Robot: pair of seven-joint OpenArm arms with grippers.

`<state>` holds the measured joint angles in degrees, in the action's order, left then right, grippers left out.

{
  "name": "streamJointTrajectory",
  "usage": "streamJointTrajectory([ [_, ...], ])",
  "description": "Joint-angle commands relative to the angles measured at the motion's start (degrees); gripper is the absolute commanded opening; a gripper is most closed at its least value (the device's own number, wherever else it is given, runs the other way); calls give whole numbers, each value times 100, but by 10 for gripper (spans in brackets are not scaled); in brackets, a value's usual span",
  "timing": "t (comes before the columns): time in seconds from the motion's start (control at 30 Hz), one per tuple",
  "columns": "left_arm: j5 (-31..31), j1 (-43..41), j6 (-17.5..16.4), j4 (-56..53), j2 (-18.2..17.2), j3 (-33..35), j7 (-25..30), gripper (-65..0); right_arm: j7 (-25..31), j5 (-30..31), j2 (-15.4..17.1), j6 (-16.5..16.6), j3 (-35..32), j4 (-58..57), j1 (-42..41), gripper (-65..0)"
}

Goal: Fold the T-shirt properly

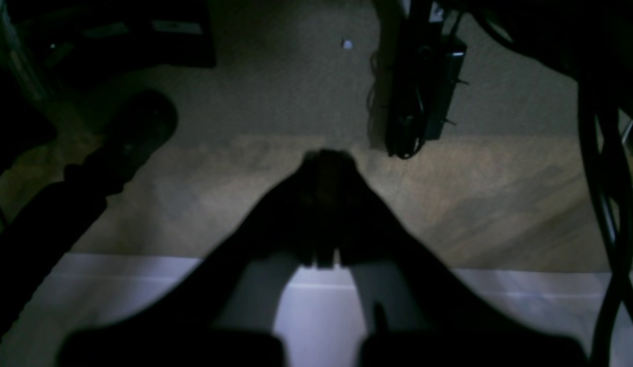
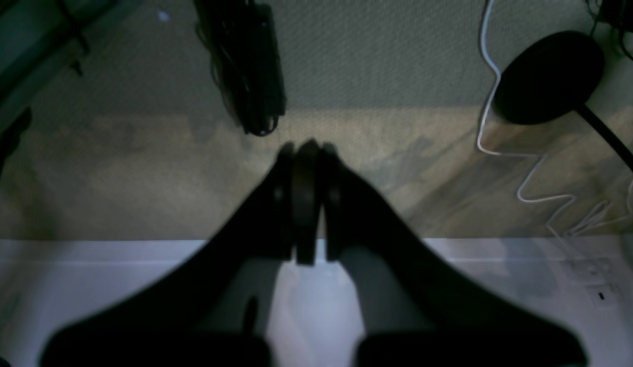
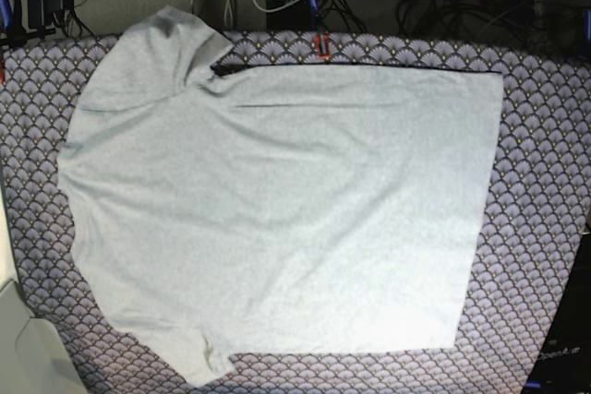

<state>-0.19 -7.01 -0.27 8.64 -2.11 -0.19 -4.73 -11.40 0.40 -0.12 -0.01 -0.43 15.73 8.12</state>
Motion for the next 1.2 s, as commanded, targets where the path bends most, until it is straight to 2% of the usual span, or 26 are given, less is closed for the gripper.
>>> streamJointTrajectory([
  [0.0,32,-42,14,10,-66,-3,-15,-646,-34,-1,8,49,-6,5,10,-650],
  [0.2,23,-42,14,10,-119,-3,-15,-646,-43,-1,8,49,-278,5,1,-650],
  [0.8,23,-165,14,28,-171,-3,12,-647,-16,-1,-1,49,-278,23,54,-650],
  [1.03,14,-1045,14,1443,-356,-21,-24,-647,10,-1,8,49,-278,146,309,-650],
  [1.17,14,-1510,14,2111,-426,-30,-24,-647,-60,-1,43,49,-278,1377,1030,-650],
])
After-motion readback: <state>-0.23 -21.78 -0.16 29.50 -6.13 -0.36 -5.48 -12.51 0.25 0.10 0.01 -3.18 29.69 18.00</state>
